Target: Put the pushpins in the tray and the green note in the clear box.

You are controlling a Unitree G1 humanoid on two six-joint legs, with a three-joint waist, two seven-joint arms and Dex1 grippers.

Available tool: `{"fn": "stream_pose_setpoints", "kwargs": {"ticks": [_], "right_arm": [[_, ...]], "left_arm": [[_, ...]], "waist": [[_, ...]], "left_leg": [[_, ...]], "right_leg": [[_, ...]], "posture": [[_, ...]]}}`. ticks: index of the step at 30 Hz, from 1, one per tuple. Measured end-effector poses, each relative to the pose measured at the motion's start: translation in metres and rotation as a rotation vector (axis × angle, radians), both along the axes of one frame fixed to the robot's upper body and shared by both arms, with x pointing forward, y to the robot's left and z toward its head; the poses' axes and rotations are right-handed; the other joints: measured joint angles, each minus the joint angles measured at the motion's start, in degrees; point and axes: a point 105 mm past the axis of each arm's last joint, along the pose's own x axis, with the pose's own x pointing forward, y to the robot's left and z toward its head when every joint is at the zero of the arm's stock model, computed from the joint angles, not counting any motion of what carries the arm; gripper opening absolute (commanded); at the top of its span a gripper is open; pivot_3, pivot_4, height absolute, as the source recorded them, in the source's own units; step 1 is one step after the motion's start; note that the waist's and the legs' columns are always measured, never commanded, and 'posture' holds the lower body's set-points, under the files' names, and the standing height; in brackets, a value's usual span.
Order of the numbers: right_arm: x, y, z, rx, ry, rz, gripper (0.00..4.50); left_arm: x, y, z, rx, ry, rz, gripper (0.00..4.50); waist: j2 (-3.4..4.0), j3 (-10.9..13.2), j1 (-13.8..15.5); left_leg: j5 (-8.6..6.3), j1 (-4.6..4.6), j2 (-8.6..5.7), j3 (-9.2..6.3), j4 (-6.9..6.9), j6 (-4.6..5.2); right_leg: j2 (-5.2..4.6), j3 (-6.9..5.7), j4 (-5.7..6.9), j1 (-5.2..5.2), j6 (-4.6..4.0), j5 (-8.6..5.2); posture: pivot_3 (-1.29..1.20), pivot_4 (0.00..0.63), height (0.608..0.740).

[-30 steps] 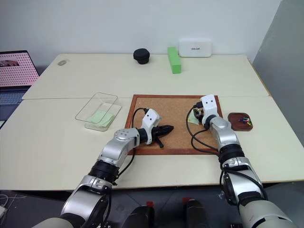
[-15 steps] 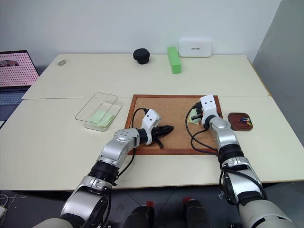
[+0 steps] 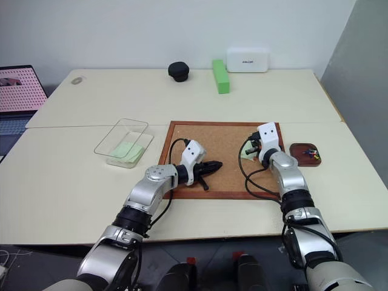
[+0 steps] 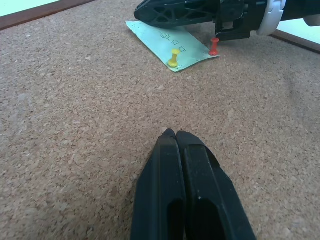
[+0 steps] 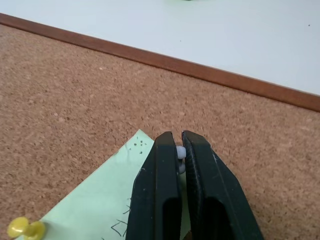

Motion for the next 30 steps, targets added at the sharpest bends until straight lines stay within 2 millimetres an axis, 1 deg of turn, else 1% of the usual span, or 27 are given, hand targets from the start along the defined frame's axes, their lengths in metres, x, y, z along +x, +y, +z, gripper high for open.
{"fn": "stream_pose_setpoints", "kwargs": {"ticks": [1, 5, 9, 12, 15, 16, 17, 20, 22, 24, 25, 26, 29, 30], "right_arm": [[-0.001, 0.004, 0.006, 0.006, -0.017, 0.017, 0.03], [-0.001, 0.007, 0.016, 0.015, -0.046, 0.029, 0.03], [-0.005, 0.007, 0.018, 0.029, -0.054, 0.033, 0.03], [-0.008, 0.005, 0.018, 0.030, -0.058, 0.030, 0.03], [-0.010, 0.001, 0.023, 0.032, -0.075, 0.013, 0.03], [-0.011, -0.004, 0.029, 0.035, -0.096, -0.007, 0.03], [-0.011, -0.005, 0.030, 0.036, -0.100, -0.011, 0.03], [-0.015, -0.023, 0.036, 0.035, -0.129, -0.082, 0.03], [-0.018, -0.043, 0.036, 0.017, -0.135, -0.163, 0.03], [-0.021, -0.062, 0.033, -0.014, -0.132, -0.230, 0.03], [-0.024, -0.080, 0.030, -0.043, -0.125, -0.293, 0.03], [-0.026, -0.092, 0.028, -0.058, -0.116, -0.334, 0.03], [-0.032, -0.117, 0.021, -0.059, -0.084, -0.439, 0.03], [-0.033, -0.123, 0.020, -0.054, -0.076, -0.463, 0.03]], "left_arm": [[0.000, -0.001, 0.000, 0.000, 0.001, -0.001, 0.00], [-0.001, -0.002, 0.000, -0.003, 0.006, -0.003, 0.00], [-0.001, -0.003, -0.001, -0.002, 0.012, -0.002, 0.00], [-0.001, -0.003, -0.001, 0.005, 0.012, -0.001, 0.00], [0.000, -0.003, -0.002, 0.017, 0.006, 0.004, 0.00], [0.000, -0.004, -0.002, 0.024, 0.004, 0.005, 0.00], [0.000, -0.004, -0.002, 0.024, 0.004, 0.005, 0.00], [0.000, -0.005, -0.003, 0.027, 0.004, 0.004, 0.00], [0.000, -0.005, -0.003, 0.029, 0.003, 0.001, 0.00], [-0.001, -0.007, -0.003, 0.033, 0.002, -0.004, 0.00], [-0.001, -0.006, -0.003, 0.036, 0.002, -0.004, 0.00], [-0.001, -0.006, -0.004, 0.039, 0.002, -0.004, 0.00], [0.000, -0.004, -0.004, 0.049, 0.001, -0.002, 0.00], [0.000, -0.004, -0.005, 0.052, 0.001, -0.002, 0.00]], "waist": [[0.00, 0.0, 0.0], [0.00, 0.0, 0.0], [0.00, 0.0, 0.1], [0.00, 0.0, 0.1], [0.02, 0.0, 0.2], [0.03, 0.0, 0.3], [0.03, 0.0, 0.3], [0.04, 0.0, 0.4], [0.04, 0.0, 0.4], [0.04, -0.1, 0.6], [0.04, -0.1, 0.6], [0.07, -0.1, 0.7], [0.17, -0.1, 0.8], [0.21, -0.2, 0.8]], "left_leg": [[0.00, 0.01, -0.01, 0.00, 0.01, 0.00], [0.00, 0.00, -0.01, 0.00, 0.01, 0.00], [0.00, 0.00, -0.02, -0.01, 0.00, 0.00], [0.00, 0.00, -0.03, 0.00, 0.00, 0.00], [0.00, 0.01, -0.03, -0.01, 0.01, 0.00], [0.00, 0.05, -0.03, -0.01, 0.01, 0.00], [0.00, 0.10, -0.03, -0.01, 0.01, 0.00], [-0.01, 0.16, -0.03, -0.01, 0.00, 0.00], [-0.01, 0.15, -0.03, 0.00, 0.00, 0.00], [-0.01, 0.15, -0.04, 0.00, 0.00, 0.00], [-0.01, 0.16, -0.04, 0.03, -0.01, 0.01], [-0.01, 0.19, -0.04, 0.04, -0.01, 0.01], [-0.01, 0.22, -0.03, 0.06, -0.03, 0.01], [-0.01, 0.22, -0.03, 0.07, -0.03, 0.01]], "right_leg": [[0.00, 0.00, 0.01, 0.01, 0.00, 0.00], [-0.01, 0.00, -0.01, 0.02, 0.00, 0.00], [-0.02, -0.01, -0.02, 0.03, 0.00, 0.00], [-0.03, -0.01, -0.02, 0.03, 0.00, 0.00], [-0.03, -0.01, -0.02, 0.05, 0.01, 0.00], [-0.03, -0.01, -0.03, 0.08, 0.01, 0.00], [-0.03, -0.01, -0.04, 0.14, 0.01, 0.00], [-0.03, -0.01, -0.07, 0.19, 0.02, -0.01], [-0.03, 0.00, -0.08, 0.19, 0.02, -0.01], [-0.03, 0.00, -0.09, 0.20, 0.02, -0.01], [-0.03, 0.02, -0.11, 0.21, 0.02, -0.01], [-0.03, 0.03, -0.10, 0.21, 0.02, -0.01], [-0.02, 0.05, -0.10, 0.22, 0.06, -0.04], [-0.02, 0.06, -0.09, 0.22, 0.09, -0.05]], "posture": [[0.00, 0.150, 0.740], [0.00, 0.150, 0.740], [0.00, 0.150, 0.740], [0.00, 0.150, 0.740], [0.00, 0.150, 0.740], [0.00, 0.150, 0.740], [0.00, 0.150, 0.740], [0.00, 0.150, 0.740], [0.00, 0.150, 0.740], [0.00, 0.150, 0.740], [0.00, 0.150, 0.740], [0.00, 0.150, 0.740], [0.00, 0.150, 0.740], [0.00, 0.150, 0.740]]}}
